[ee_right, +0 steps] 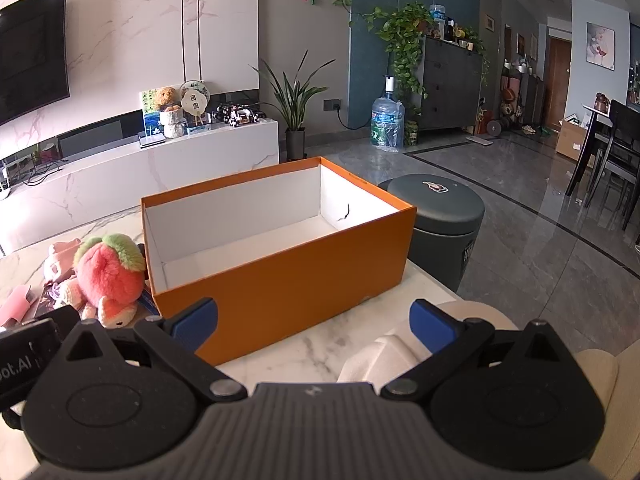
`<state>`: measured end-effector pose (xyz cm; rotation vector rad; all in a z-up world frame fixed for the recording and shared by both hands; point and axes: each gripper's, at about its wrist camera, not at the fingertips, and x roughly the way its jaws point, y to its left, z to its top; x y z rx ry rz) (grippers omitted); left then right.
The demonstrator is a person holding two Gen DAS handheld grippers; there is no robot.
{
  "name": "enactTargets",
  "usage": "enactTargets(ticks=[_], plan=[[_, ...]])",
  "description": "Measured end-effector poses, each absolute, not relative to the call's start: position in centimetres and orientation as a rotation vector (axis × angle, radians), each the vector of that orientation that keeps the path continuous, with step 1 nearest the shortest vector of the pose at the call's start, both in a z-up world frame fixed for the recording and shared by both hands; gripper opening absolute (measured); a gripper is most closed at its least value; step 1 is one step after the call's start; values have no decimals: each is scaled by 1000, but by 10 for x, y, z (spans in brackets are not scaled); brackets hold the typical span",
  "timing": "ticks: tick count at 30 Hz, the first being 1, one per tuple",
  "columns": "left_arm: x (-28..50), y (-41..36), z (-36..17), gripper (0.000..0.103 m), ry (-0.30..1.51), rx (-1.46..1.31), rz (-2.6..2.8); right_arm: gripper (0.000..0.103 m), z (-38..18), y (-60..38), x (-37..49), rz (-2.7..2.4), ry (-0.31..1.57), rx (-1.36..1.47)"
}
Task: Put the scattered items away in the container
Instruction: 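Move the left tool toward the white bunny with striped hat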
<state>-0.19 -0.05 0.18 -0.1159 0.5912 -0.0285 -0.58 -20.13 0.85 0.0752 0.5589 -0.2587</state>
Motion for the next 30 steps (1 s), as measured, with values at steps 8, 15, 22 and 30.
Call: enactTargets(ticks=[8,15,22,30], plan=[[-6,-1,6,103,579,-97,-7,103,9,-197,-6,-254,549,73],[-7,0,2,103,597,-96,5,103,4,-199,-9,-256,535,65],[-8,2,2,103,603,-113,6,103,6,-199,-17,-258,516,59],[-13,3,3,103,589,-108,21,103,6,-195,-19,-258,510,49]])
